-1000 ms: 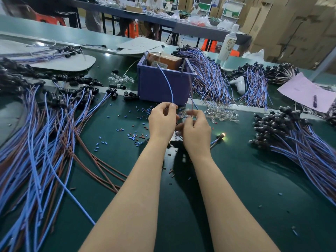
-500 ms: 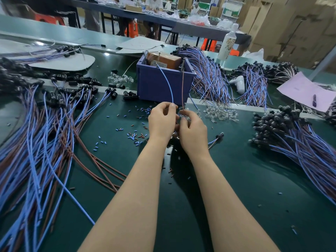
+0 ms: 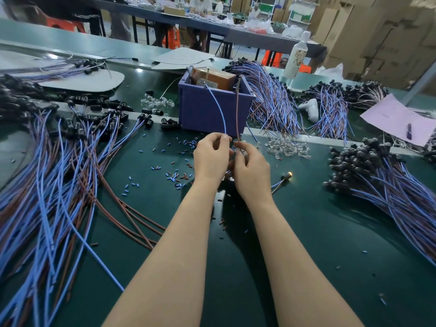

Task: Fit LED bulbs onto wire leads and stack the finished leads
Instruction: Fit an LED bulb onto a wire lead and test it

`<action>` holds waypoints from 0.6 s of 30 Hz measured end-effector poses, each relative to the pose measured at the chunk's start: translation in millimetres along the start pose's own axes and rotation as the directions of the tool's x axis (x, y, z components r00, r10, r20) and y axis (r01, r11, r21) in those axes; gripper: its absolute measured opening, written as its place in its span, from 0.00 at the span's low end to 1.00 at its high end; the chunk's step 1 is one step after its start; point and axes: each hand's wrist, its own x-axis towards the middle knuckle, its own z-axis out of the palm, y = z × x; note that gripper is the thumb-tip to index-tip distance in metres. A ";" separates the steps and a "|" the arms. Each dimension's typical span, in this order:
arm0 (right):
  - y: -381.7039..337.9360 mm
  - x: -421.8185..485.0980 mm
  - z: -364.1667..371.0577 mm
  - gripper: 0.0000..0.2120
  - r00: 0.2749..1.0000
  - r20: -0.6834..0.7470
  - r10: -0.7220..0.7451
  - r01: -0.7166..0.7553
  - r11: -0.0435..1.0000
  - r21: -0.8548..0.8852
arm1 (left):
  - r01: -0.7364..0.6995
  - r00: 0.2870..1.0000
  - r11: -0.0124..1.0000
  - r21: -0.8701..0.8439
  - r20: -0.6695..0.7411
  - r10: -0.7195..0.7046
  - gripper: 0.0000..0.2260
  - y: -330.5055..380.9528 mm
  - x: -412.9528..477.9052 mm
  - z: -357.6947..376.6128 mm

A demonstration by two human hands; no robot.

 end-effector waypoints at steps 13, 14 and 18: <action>-1.2 1.8 -5.6 0.12 0.996 0.072 -0.046 0.043 0.998 0.037 | 0.016 0.997 1.000 0.018 0.078 -0.017 0.09 8.1 -0.9 -0.8; -4.0 2.2 -8.2 0.11 0.994 0.093 -0.052 0.048 0.998 0.043 | 0.006 0.996 1.000 0.005 0.094 -0.006 0.09 11.8 -1.0 -1.5; -19.8 5.3 -28.1 0.09 0.968 0.193 -0.161 0.166 0.986 -0.014 | -0.051 0.981 0.995 -0.087 0.182 0.066 0.10 38.8 -5.2 -2.0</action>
